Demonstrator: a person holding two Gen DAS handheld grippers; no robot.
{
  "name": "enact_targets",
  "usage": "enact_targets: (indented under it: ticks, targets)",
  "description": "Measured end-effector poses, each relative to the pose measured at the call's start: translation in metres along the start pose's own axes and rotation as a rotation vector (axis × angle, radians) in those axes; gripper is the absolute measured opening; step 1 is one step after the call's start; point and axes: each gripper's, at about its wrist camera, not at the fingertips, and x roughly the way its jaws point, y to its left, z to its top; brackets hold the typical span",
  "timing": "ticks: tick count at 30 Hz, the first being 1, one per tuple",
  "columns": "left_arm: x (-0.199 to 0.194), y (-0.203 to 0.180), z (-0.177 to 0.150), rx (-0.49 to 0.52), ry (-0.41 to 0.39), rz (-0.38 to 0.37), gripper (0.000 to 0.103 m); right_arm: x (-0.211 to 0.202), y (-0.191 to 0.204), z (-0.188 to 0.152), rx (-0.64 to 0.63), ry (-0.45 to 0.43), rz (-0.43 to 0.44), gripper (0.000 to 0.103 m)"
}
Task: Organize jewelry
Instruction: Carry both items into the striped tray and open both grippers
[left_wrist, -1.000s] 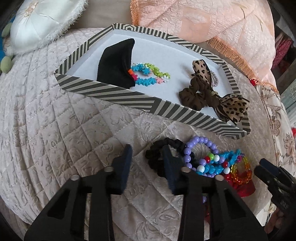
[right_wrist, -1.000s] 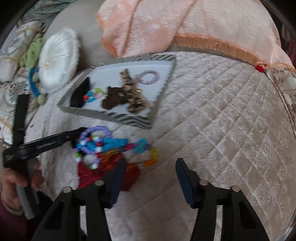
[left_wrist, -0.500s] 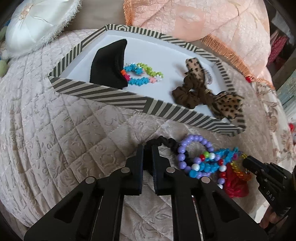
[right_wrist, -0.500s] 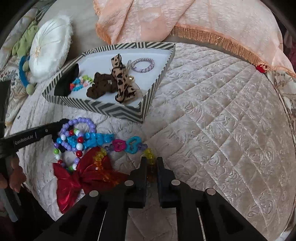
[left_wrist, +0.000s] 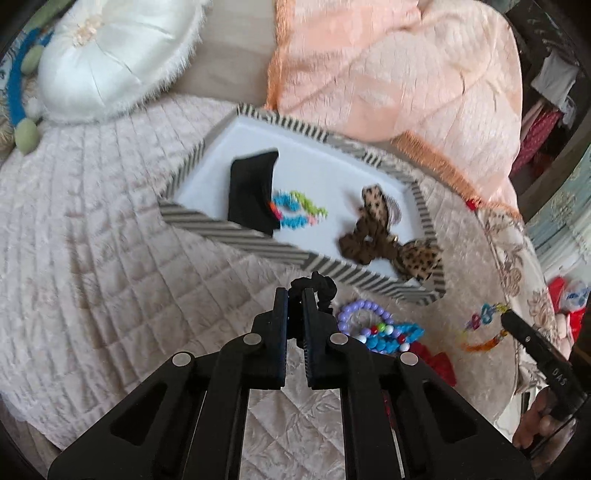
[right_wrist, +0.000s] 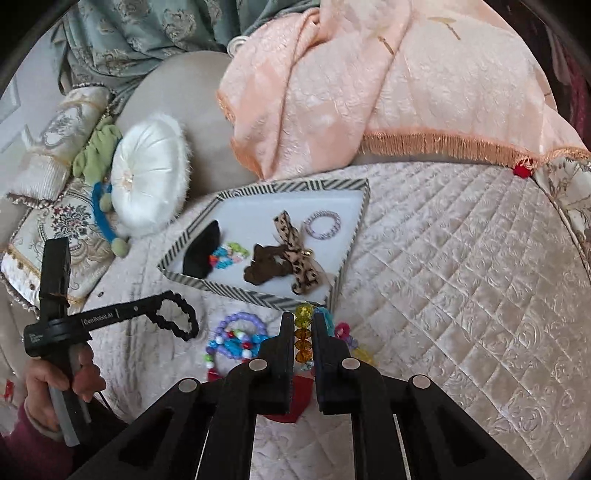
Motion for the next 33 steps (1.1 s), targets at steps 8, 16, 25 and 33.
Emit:
enact_targets:
  ticks: [8, 16, 25, 33]
  targets:
    - [-0.02, -0.015, 0.014, 0.059, -0.064, 0.052, 0.006, -0.006, 0.018, 0.011, -0.043, -0.018, 0.025, 0.008]
    - [-0.015, -0.029, 0.038, 0.108, -0.105, 0.112, 0.006, -0.004, 0.03, 0.034, -0.094, -0.029, 0.015, 0.008]
    - [0.013, -0.04, 0.066, 0.147, -0.111, 0.153, 0.006, 0.021, 0.049, 0.075, -0.165, -0.031, 0.01, 0.008]
    - [0.055, -0.041, 0.096, 0.161, -0.081, 0.178, 0.006, 0.073, 0.057, 0.11, -0.216, 0.01, 0.012, 0.008]
